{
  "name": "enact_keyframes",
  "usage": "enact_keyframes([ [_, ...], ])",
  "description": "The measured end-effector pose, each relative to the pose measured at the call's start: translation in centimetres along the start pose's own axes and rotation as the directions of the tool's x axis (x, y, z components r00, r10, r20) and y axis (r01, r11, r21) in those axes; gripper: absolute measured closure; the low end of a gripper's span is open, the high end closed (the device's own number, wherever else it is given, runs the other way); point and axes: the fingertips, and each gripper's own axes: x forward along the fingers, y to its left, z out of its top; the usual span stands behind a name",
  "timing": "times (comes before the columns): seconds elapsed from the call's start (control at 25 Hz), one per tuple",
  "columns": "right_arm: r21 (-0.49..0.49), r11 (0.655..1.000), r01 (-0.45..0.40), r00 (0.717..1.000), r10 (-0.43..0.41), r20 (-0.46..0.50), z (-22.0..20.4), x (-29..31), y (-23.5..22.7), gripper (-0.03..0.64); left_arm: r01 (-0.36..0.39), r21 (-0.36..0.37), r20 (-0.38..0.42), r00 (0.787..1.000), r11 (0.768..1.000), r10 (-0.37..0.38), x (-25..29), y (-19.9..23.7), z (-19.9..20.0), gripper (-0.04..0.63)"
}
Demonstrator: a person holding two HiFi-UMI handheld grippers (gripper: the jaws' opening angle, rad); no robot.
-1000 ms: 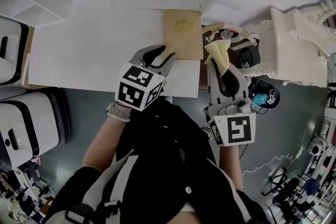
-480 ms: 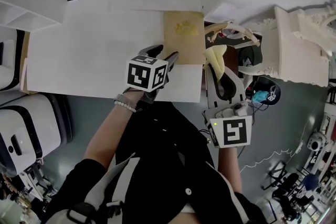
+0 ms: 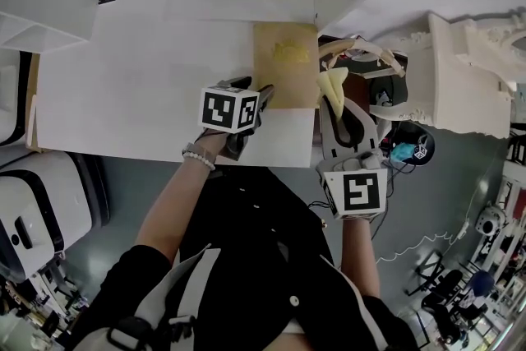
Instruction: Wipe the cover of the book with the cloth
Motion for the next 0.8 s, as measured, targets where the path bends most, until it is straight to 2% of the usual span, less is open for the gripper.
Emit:
enact_keyframes([
  [0.16, -0.057, 0.998, -0.012, 0.999, 0.009, -0.046, -1.5, 1.9, -0.7, 0.584, 0.007, -0.017, -0.040, 0.999, 1.000, -0.007, 1.0, 0.3, -1.2, 0.371],
  [0.36, -0.232, 0.972, -0.042, 0.996, 0.021, -0.092, -3.6, 5.3, -1.3, 0.584, 0.011, -0.057, -0.043, 0.999, 0.998, -0.014, 1.6, 0.7, -1.5, 0.376],
  [0.64, -0.311, 0.949, -0.059, 0.986, 0.007, -0.166, -6.0, 10.0, -3.7, 0.584, 0.030, -0.064, -0.035, 0.999, 0.997, -0.032, 1.9, 0.9, -1.3, 0.390],
  [0.8, -0.374, 0.924, -0.081, 0.977, -0.001, -0.214, -7.0, 12.5, -4.8, 0.584, 0.037, -0.084, -0.032, 0.999, 0.996, -0.040, 2.0, 1.1, -1.3, 0.393],
])
